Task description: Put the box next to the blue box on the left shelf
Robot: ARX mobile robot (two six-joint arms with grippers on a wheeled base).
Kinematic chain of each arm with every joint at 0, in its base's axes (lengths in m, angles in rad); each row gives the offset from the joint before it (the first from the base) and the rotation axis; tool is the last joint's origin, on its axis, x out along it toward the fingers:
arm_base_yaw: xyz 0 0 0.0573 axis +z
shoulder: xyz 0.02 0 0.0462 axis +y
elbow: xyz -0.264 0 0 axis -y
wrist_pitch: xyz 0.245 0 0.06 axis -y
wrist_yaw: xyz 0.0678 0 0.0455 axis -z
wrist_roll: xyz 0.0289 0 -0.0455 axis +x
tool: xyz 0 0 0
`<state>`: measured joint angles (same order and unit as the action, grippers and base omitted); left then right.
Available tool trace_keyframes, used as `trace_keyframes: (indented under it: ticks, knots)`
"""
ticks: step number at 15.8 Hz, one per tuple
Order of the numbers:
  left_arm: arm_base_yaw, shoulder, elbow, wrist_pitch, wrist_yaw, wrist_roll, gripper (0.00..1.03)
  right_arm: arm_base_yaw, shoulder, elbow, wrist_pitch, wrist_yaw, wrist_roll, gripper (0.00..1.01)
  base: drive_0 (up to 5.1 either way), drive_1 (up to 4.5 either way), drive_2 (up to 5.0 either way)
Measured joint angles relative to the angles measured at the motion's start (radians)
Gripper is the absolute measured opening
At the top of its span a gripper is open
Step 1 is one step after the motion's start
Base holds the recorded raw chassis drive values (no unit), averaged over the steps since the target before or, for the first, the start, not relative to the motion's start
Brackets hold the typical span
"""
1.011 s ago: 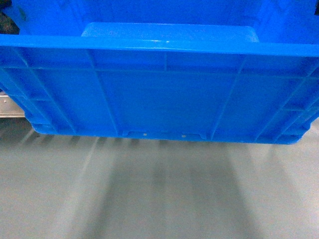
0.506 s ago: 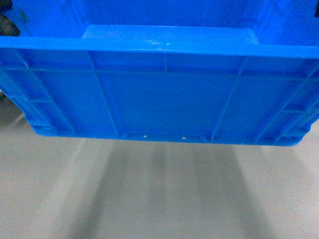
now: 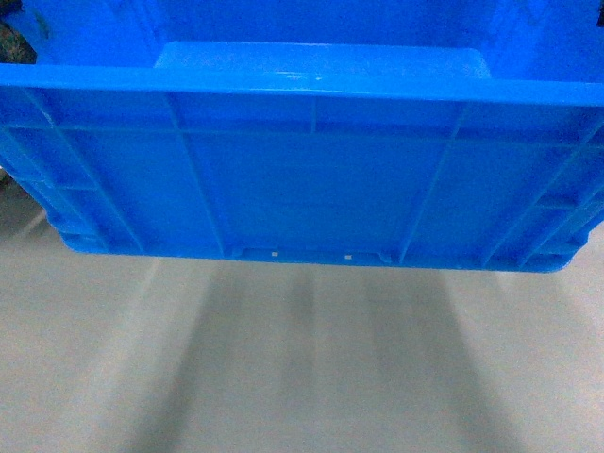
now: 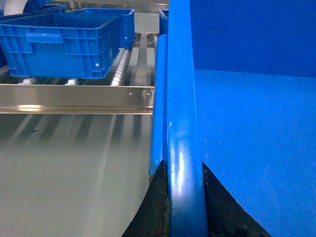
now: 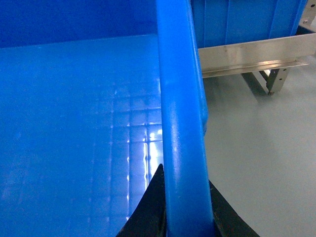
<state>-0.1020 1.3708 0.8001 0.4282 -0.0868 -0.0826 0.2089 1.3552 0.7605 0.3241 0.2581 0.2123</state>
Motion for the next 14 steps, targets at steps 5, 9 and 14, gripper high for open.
trace_keyframes:
  ticks: [5, 9, 14]
  knots:
    - [0.000, 0.000, 0.000, 0.000, 0.000, 0.000, 0.09, 0.000, 0.000, 0.000, -0.001, 0.000, 0.000, 0.08, 0.0, 3.74, -3.7]
    - [0.000, 0.000, 0.000, -0.001, 0.000, 0.000, 0.09, 0.000, 0.000, 0.000, -0.001, 0.000, -0.001, 0.08, 0.0, 4.25, -4.2]
    - [0.000, 0.000, 0.000, 0.002, 0.000, 0.000, 0.09, 0.000, 0.000, 0.000, 0.003, 0.000, -0.002, 0.08, 0.1, 4.27, -4.2]
